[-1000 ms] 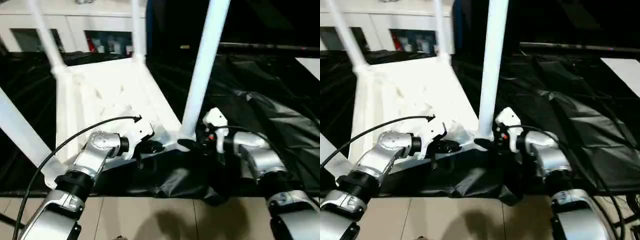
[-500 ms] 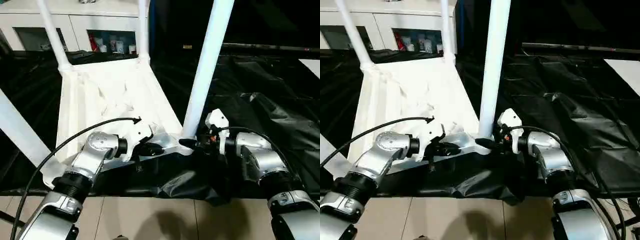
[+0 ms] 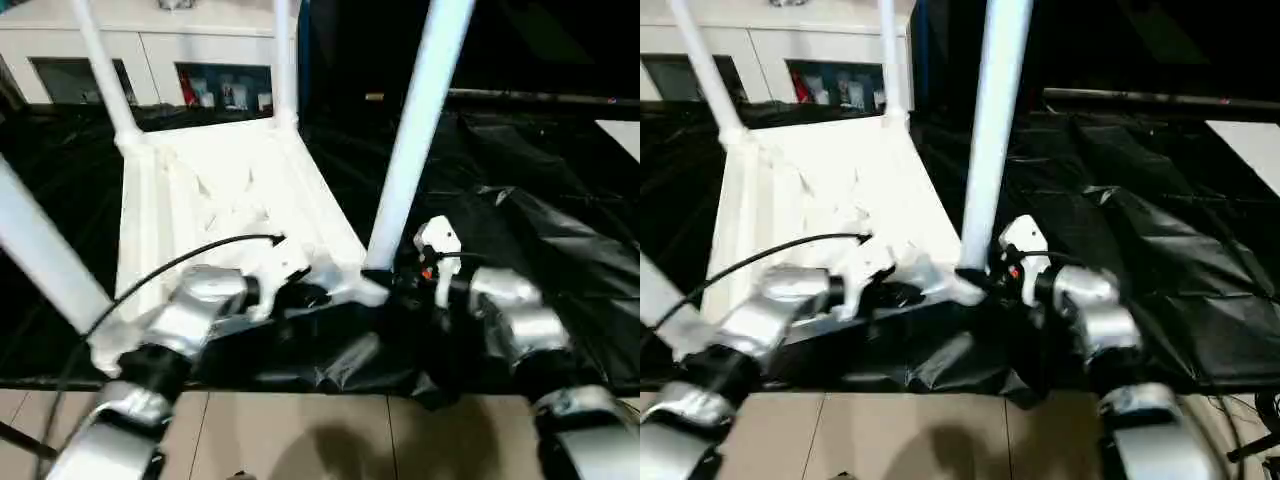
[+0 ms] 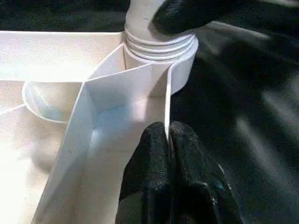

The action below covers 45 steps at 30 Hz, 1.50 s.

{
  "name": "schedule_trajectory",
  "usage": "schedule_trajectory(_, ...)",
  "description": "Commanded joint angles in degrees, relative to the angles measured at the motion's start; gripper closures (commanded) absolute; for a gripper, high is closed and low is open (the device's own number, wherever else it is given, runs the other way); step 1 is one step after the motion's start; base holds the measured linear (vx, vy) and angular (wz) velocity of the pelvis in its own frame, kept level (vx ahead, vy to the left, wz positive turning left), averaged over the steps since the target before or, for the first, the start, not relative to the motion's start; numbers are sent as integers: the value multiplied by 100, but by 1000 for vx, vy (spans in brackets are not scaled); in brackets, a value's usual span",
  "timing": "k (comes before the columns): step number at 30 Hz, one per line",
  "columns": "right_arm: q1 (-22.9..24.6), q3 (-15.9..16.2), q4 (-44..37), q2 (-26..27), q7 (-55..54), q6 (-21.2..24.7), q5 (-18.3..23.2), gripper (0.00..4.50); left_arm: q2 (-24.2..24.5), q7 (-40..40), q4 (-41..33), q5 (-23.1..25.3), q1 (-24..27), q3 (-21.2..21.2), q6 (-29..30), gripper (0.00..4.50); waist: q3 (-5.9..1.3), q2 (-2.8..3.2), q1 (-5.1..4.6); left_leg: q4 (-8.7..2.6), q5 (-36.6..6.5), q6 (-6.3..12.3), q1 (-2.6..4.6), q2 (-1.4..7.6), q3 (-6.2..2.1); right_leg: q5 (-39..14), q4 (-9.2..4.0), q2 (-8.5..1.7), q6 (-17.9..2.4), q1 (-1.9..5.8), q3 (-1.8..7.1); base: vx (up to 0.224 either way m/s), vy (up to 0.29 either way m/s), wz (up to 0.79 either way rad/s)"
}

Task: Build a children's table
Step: Rotate leg to tighten

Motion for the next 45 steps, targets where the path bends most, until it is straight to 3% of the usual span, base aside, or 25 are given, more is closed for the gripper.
schedule_trajectory(1, 148, 152, 187, 399, -739, 306, -210, 244, -283, 912, 340, 214, -215, 50, 213, 450, -295, -25, -50, -463, -1790, -76, 98, 107, -20, -2264, -550, -283, -919, 178, 210, 0, 0, 0)
schedule_trajectory(3, 108, 79, 247, 582, -1242, 420, -243, 245, -415, 1182, 437, 262, -287, 63, 288, 450, -292, -34, -66, -472, -1938, -129, 114, 90, -36, -2560, -585, -286, -795, 161, 196, 0, 0, 0)
schedule_trajectory(5, -3, -64, 373, 886, -2143, 619, -305, 245, -616, 1510, 521, 334, -357, 38, 348, 450, -289, -1, -104, -483, -2042, -136, 102, 85, -52, -2702, -616, -286, -707, 142, 193, 0, 0, 0)
schedule_trajectory(10, -47, -20, 332, 1047, -2153, 480, -321, 245, -709, 1490, 617, 393, -394, -27, 121, 450, -297, -35, -146, -488, -2154, -63, 79, 80, -61, -2641, -647, -280, -645, 138, 183, 0, 0, 0)
schedule_trajectory(12, -24, -63, 212, 1053, -1891, 395, -198, 245, -663, 1371, 632, 412, -381, -55, -45, 450, -304, -44, -140, -491, -2070, -29, 61, 85, -56, -2465, -623, -278, -679, 151, 192, 0, 0, 0)
schedule_trajectory(13, -20, -87, 117, 1013, -1629, 355, -84, 190, -602, 1209, 602, 403, -349, -87, -196, 450, -308, -42, -130, -494, -2018, -2, 57, 90, -57, -2362, -613, -286, -708, 158, 196, 0, 0, 0)
schedule_trajectory(16, -40, -65, 29, 862, -1240, 340, -2, 168, -499, 984, 527, 358, -291, -107, -311, 450, -325, -42, -122, -478, -1799, 69, 41, 95, -32, -1876, -561, -275, -857, 184, 208, 0, 0, 0)
schedule_trajectory(19, -64, 70, -71, 584, -672, 357, 16, 142, -358, 632, 420, 282, -212, -125, -401, 450, -346, -59, -110, -455, -1480, 155, 5, 93, -22, -1484, -507, -279, -991, 237, 206, 0, 0, 0)
schedule_trajectory(20, -51, 210, -155, 341, -240, 318, -31, 133, -253, 352, 337, 206, -151, -115, -493, 450, -353, -50, -93, -429, -1338, 220, 23, 96, -4, -1300, -492, -285, -1080, 233, 206, 0, 0, 0)
schedule_trajectory(22, -34, 316, -244, 73, 266, 296, -33, 133, -137, 53, 232, 91, -82, -84, -523, 450, -379, -64, -83, -396, -1068, 311, -14, 86, 4, -894, -430, -273, -1189, 281, 203, 0, 0, 0)
schedule_trajectory(26, -36, 361, -380, -393, 1270, 375, 115, 133, 164, -832, -186, -223, 166, -117, -572, 450, -388, -45, -72, -360, -727, 508, -18, 107, 16, -156, -331, -246, -1496, 299, 179, 0, 0, 0)
schedule_trajectory(27, -39, 368, -390, -442, 1386, 373, 117, 133, 197, -904, -231, -240, 190, -121, -554, 450, -388, -61, -75, -360, -739, 524, -16, 112, 23, -165, -330, -243, -1517, 298, 175, 0, 0, 0)
schedule_trajectory(30, -66, 420, -428, -668, 1947, 430, 181, 133, 356, -1144, -392, -289, 306, -123, -473, 450, -379, -29, -66, -364, -900, 509, 16, 139, 29, -309, -339, -244, -1585, 274, 179, 0, 0, 0)
schedule_trajectory(33, -91, 454, -446, -750, 2193, 419, 255, 158, 415, -1238, -491, -344, 379, -101, -447, 450, -371, -37, -57, -377, -1039, 426, 28, 144, 28, -494, -347, -251, -1559, 265, 187, 0, 0, 0)
schedule_trajectory(34, -108, 445, -423, -756, 2229, 404, 265, 166, 430, -1257, -528, -365, 399, -98, -422, 450, -366, -101, -61, -380, -1042, 418, 20, 144, 37, -538, -351, -254, -1547, 269, 190, 0, 0, 0)
schedule_trajectory(36, -128, 441, -386, -757, 2286, 388, 271, 185, 447, -1259, -572, -379, 424, -91, -399, 450, -362, -76, -44, -377, -1030, 411, 24, 140, 36, -665, -357, -270, -1507, 262, 197, 0, 0, 0)
schedule_trajectory(42, -100, 452, -351, -722, 2412, 388, 253, 237, 456, -1325, -657, -392, 462, -72, -333, 450, -373, -83, -35, -364, -875, 427, 19, 131, 40, -583, -344, -262, -1462, 263, 198, 0, 0, 0)
schedule_trajectory(45, -80, 459, -359, -730, 2440, 407, 269, 240, 460, -1342, -683, -396, 473, -72, -314, 450, -376, -81, -34, -359, -837, 451, 18, 132, 40, -531, -338, -262, -1475, 265, 196, 0, 0, 0)
